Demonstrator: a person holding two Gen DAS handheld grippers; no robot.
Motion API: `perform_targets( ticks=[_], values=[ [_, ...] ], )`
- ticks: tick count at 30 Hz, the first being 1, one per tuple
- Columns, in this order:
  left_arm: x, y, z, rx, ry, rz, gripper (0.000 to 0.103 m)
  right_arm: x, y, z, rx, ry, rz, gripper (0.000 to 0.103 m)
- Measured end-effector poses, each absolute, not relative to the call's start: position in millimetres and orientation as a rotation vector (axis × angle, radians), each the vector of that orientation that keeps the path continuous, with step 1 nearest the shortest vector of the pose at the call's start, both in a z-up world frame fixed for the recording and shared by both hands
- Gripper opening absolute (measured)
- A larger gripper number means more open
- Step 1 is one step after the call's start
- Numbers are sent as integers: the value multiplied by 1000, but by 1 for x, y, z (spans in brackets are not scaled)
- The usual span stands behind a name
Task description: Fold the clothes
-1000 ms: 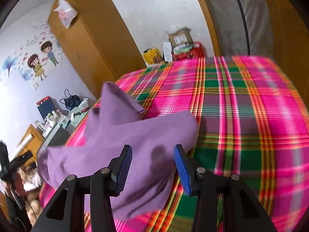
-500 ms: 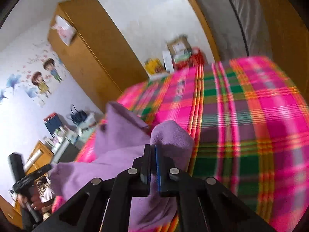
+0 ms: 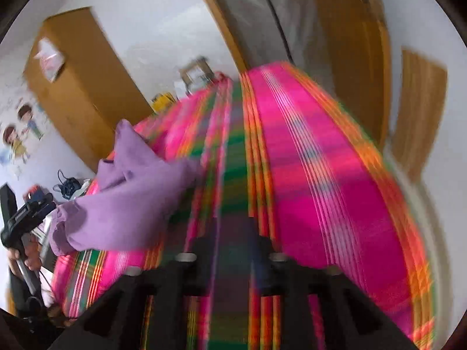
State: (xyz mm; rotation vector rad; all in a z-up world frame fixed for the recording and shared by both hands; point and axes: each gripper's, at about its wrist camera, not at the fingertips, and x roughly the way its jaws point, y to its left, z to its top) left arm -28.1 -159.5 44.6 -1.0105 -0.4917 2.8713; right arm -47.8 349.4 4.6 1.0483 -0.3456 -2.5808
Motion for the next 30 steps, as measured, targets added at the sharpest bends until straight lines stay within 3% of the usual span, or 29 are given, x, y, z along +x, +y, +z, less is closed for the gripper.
perform_targets(
  ticks=[5,13,16,18,26,28,29,30],
  values=[
    [-57,-156,28,-1096,-424,2853,73,-103,248,33,927,-46,-2441,54],
    [-66,-146,13,-1111,-269,2736,75,-162,115,-8,984,417,-2226,52],
    [-68,-138,11,-1096,-207,2666,76,-177,107,-22,1040,447,-2197,46],
    [-69,-133,9,-1087,-169,2619,76,-186,107,-26,1065,425,-2201,9],
    [-66,-121,1,-1084,-102,2537,76,-180,144,-6,983,254,-2320,7],
    [-66,-117,0,-1089,-63,2554,56,-180,158,-1,977,187,-2362,7],
    [-65,-115,0,-1094,-40,2566,30,-181,165,2,975,154,-2383,7],
    [-64,-113,0,-1099,-20,2577,20,-181,173,3,973,122,-2403,7]
  ],
)
